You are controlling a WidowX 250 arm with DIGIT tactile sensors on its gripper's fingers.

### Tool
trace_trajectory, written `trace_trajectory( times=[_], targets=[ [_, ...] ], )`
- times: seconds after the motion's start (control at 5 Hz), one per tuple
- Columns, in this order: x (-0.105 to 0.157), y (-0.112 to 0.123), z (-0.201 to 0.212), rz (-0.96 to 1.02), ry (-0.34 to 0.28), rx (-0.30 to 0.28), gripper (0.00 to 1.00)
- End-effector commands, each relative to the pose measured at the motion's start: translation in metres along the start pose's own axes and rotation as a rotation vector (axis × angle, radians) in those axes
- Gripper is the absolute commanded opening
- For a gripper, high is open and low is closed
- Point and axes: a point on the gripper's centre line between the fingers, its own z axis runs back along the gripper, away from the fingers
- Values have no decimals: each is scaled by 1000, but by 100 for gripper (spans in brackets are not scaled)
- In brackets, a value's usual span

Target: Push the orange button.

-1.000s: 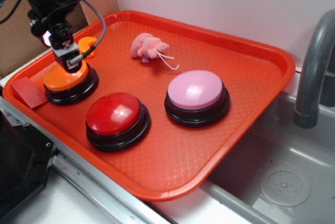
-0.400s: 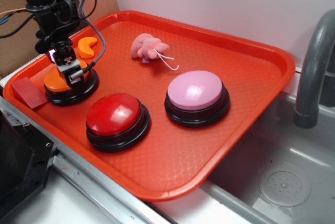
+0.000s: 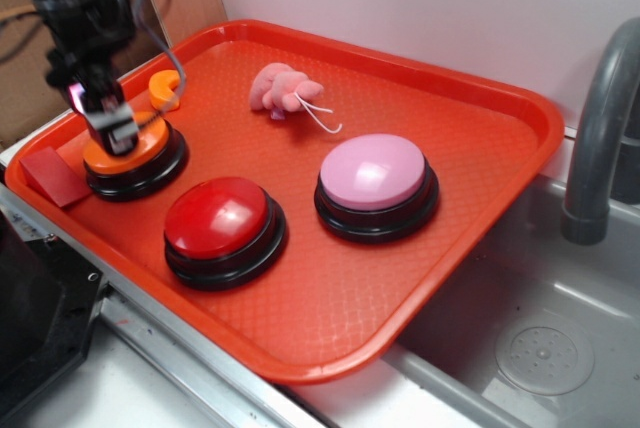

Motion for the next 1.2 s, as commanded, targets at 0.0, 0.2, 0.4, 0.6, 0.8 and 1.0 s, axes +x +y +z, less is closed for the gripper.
trace_trajectory(
  times=[0.0,0.2,0.4,0.6,0.8,1.0],
  targets=[
    [-12,22,44,108,-80,55,100],
    [-14,22,49,109,-54,48,100],
    [-20,25,55,142,-34,31,100],
    [-24,31,59,174,-74,-19,100],
    [-25,35,58,208,-81,-43,100],
    [-23,35,71,247,-98,-27,100]
  ],
)
